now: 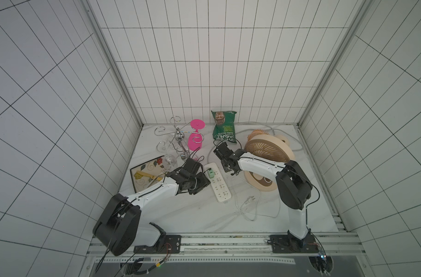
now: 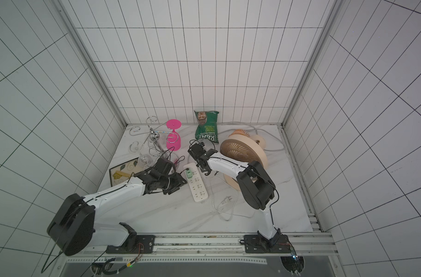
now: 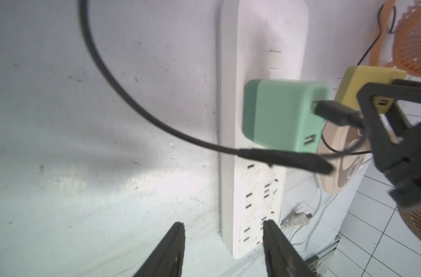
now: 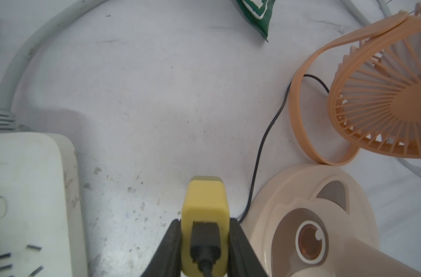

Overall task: Unplug the desk fan from the power strip
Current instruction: Place the plug at the center of the board, then remove the plug from the socket.

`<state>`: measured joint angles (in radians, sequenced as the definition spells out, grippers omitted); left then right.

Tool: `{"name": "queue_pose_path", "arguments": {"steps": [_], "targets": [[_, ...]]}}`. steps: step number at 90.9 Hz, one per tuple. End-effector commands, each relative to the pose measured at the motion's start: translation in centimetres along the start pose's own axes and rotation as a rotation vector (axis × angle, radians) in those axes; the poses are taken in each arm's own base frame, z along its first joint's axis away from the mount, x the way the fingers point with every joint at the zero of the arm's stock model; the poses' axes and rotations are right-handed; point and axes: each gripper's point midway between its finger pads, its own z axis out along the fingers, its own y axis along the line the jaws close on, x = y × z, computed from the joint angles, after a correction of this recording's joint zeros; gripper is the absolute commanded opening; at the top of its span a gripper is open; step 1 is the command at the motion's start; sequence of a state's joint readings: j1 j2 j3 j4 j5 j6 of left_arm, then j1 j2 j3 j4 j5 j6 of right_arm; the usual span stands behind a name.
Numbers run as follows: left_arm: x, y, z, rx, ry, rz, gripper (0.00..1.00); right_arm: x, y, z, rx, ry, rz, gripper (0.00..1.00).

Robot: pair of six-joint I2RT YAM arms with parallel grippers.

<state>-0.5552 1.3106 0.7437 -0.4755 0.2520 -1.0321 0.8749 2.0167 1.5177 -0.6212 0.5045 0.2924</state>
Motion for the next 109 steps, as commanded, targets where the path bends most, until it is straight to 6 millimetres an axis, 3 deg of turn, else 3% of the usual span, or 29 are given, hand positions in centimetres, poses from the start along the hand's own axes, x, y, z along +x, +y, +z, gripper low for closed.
{"name": "queue_pose_path", "arguments": {"steps": [1, 12, 25, 38, 46, 62, 74, 97, 109], "targets": [[0.0, 1.8, -1.3, -0.051, -0.038, -0.06, 0.55, -0.4, -2.5, 1.3, 0.141, 0.021, -0.07, 0.13], [-0.4, 3.3, -2.7, -0.066, -0.078, -0.133, 0.55, 0.2, -2.6, 3.4, 0.172, 0.058, -0.111, 0.17], [-1.2, 5.4, -4.5, -0.103, -0.139, -0.234, 0.55, 0.1, -1.7, 4.5, 0.142, 0.069, -0.135, 0.41], [-1.6, 6.4, -5.8, -0.104, -0.18, -0.302, 0.55, -0.4, 0.4, 3.1, -0.024, 0.025, -0.109, 0.64], [-1.9, 6.6, -6.4, -0.09, -0.198, -0.33, 0.54, -0.7, 1.0, 1.4, -0.116, -0.014, -0.079, 0.72], [-2.5, 6.4, -7.3, -0.054, -0.224, -0.362, 0.54, -1.1, 1.9, -2.9, -0.3, -0.064, -0.02, 0.73], [-2.7, 6.7, -7.6, -0.055, -0.234, -0.39, 0.52, -0.1, 4.6, -5.9, -0.525, -0.044, -0.021, 0.7], [-2.4, 6.9, -7.0, -0.048, -0.214, -0.412, 0.51, 1.4, 6.9, -9.3, -0.691, -0.029, 0.063, 0.61], [-2.2, 6.9, -6.6, -0.044, -0.2, -0.413, 0.51, 2.4, 8.2, -9.7, -0.685, -0.006, 0.058, 0.6]]}}
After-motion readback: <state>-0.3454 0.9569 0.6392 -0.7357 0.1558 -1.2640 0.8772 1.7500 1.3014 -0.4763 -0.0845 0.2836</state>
